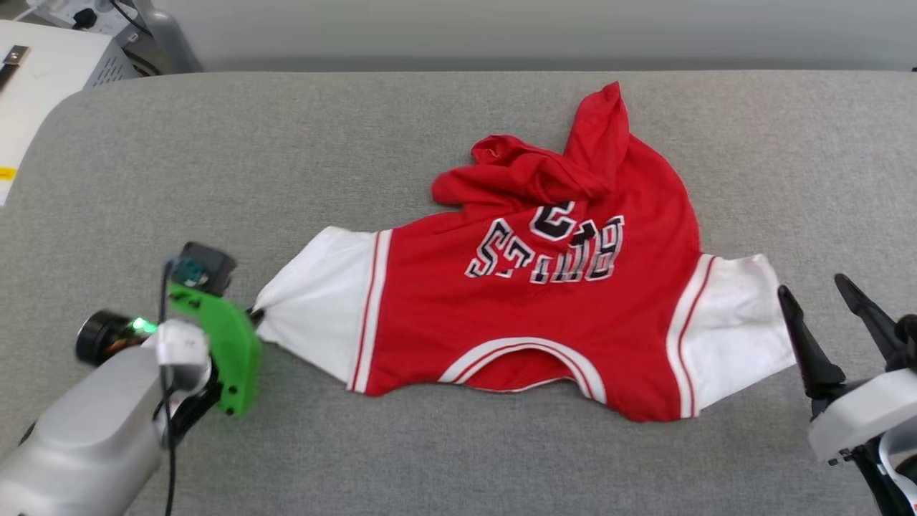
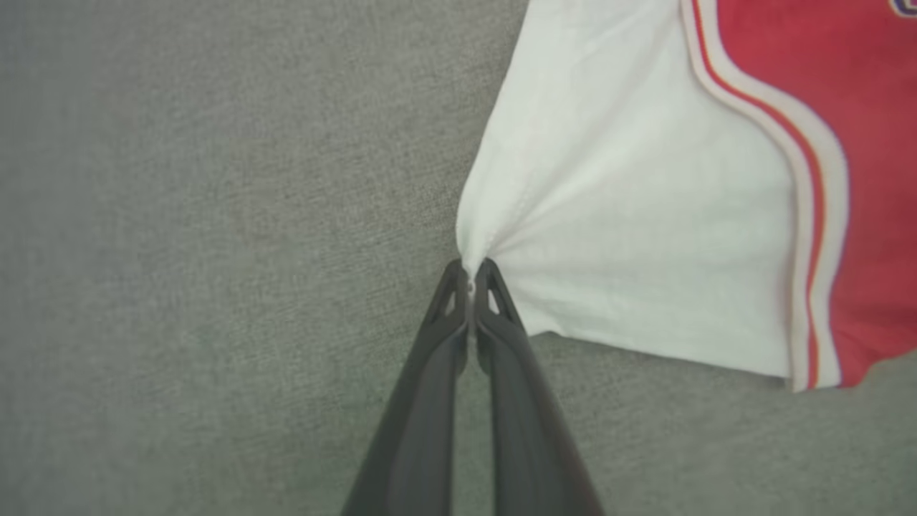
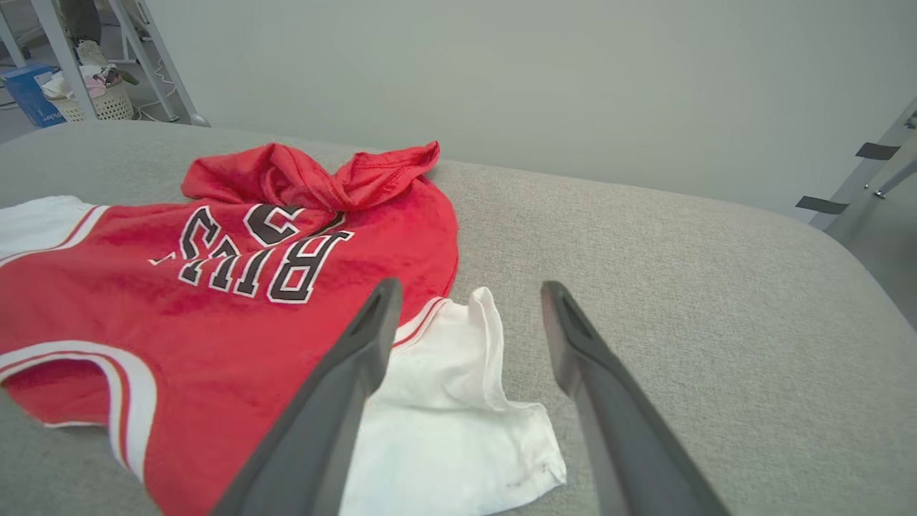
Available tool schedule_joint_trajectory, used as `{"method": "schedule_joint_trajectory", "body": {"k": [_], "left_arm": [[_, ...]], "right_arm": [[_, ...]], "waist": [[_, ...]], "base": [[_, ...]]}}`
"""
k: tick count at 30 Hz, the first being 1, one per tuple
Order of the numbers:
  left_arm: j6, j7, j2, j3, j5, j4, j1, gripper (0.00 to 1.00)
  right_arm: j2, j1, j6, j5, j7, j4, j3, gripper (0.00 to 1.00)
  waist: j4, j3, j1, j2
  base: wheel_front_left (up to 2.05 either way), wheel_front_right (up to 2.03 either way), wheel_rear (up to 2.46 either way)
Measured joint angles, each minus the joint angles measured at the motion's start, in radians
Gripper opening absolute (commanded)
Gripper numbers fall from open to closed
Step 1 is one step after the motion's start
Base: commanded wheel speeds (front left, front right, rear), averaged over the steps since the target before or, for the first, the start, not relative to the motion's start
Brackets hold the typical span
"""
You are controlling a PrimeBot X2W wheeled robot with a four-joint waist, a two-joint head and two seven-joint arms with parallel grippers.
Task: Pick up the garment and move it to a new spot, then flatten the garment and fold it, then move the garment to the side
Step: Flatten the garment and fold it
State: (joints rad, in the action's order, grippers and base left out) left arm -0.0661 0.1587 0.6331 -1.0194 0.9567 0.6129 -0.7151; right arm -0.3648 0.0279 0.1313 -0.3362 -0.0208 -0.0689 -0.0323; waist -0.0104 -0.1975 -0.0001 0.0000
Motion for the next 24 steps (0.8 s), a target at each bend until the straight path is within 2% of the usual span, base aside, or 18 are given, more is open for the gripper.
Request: {"method": "schedule_joint_trajectory", "body": {"k": [4,8,9,10,14,18,23,24], "left_arm": [[0.03,-0.036,0.034,0.014,0.022,0.012,0.074,0.0],[0.048,-0.063,0.034,0.019,0.04,0.019,0.129,0.0],[0.054,-0.075,0.031,0.021,0.04,0.019,0.133,0.16],[0.061,-0.091,0.028,0.022,0.04,0.02,0.136,1.0],[0.106,-0.195,0.011,0.042,0.035,0.023,0.15,1.0],[0.178,-0.347,-0.003,0.076,0.002,0.001,0.157,1.0],[0.304,-0.413,-0.026,0.14,-0.064,-0.113,0.19,1.0],[0.374,-0.415,-0.042,0.243,-0.144,-0.234,0.235,1.0]], "right_arm": [[-0.002,-0.023,0.0,0.0,-0.001,0.008,0.029,1.0],[-0.013,-0.032,0.0,-0.003,-0.015,0.015,0.042,1.0],[-0.018,-0.032,0.0,-0.005,-0.02,0.015,0.044,1.0],[-0.025,-0.032,0.0,-0.008,-0.027,0.015,0.044,1.0],[-0.062,-0.026,0.0,-0.013,-0.05,0.009,0.043,1.0],[-0.129,0.002,0.0,-0.035,-0.099,-0.012,0.034,1.0],[-0.231,0.07,0.0,-0.097,-0.2,-0.041,-0.012,1.0],[-0.298,0.114,0.0,-0.148,-0.307,-0.044,-0.077,1.0]], "waist": [[-0.009,0.01,0.0,0.0],[-0.014,0.018,0.0,0.0],[-0.015,0.02,0.0,0.0],[-0.016,0.022,0.0,0.0],[-0.021,0.035,0.0001,0.0],[-0.03,0.053,0.0,0.0],[-0.053,0.068,0.0,0.0],[-0.068,0.07,0.0,0.0]], "base": [[0.0,0.0,0.0],[0.0,0.0,0.0],[0.0,0.0,0.0],[0.0,0.0,0.0],[0.0,0.0,0.0],[0.0,0.0,0.0],[0.0,0.0,0.0],[0.0,0.0,0.0]]}}
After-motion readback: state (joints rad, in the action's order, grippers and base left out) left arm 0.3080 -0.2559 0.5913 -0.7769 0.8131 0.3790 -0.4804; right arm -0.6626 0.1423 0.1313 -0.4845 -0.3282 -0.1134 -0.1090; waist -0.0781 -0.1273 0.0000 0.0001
